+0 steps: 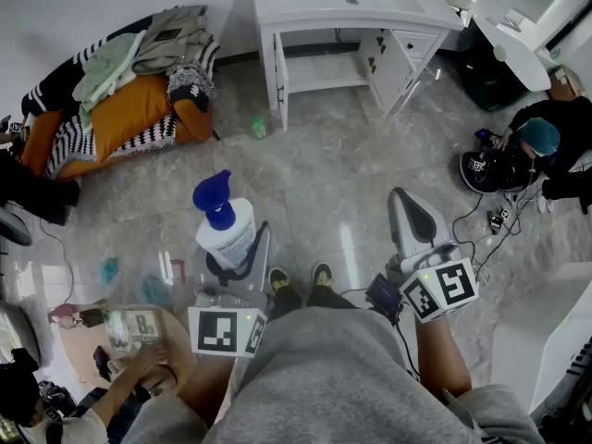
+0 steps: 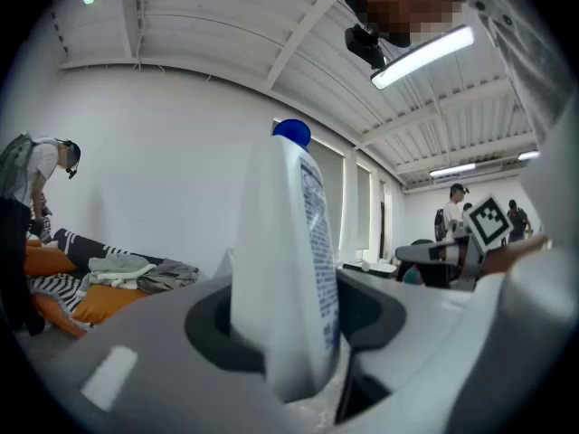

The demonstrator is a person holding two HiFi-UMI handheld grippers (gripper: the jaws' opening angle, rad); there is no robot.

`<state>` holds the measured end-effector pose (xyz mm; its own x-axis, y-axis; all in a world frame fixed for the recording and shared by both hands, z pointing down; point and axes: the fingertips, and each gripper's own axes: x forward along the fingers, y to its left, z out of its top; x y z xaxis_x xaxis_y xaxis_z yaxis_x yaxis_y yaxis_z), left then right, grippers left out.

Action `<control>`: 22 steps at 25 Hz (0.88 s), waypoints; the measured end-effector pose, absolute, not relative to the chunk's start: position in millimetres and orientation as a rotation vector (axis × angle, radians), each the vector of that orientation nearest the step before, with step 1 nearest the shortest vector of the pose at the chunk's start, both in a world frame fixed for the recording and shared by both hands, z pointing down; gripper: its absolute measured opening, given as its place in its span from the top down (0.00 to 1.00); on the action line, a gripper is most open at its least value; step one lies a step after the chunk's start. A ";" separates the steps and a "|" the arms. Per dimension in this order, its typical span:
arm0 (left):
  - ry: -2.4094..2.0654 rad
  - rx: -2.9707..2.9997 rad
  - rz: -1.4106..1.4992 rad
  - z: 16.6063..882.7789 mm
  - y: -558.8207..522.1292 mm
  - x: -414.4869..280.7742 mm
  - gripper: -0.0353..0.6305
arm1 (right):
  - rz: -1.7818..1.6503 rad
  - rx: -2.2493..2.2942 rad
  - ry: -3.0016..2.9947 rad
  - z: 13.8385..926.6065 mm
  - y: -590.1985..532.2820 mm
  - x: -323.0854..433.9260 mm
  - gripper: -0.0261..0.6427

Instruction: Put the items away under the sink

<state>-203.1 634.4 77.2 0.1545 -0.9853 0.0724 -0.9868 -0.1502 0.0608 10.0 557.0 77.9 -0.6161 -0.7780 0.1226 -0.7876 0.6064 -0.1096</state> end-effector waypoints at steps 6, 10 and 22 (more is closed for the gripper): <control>-1.949 2.330 0.006 71.9 638.6 -207.2 0.63 | 0.210 1.378 -2.752 75.4 565.7 5.4 0.96; -1.935 2.345 -0.013 70.2 639.6 -217.8 0.63 | 0.056 1.268 -2.796 67.9 578.5 -11.6 0.96; -1.923 2.376 -0.049 66.9 641.6 -255.1 0.63 | 0.181 1.231 -2.853 59.6 586.0 -66.6 0.96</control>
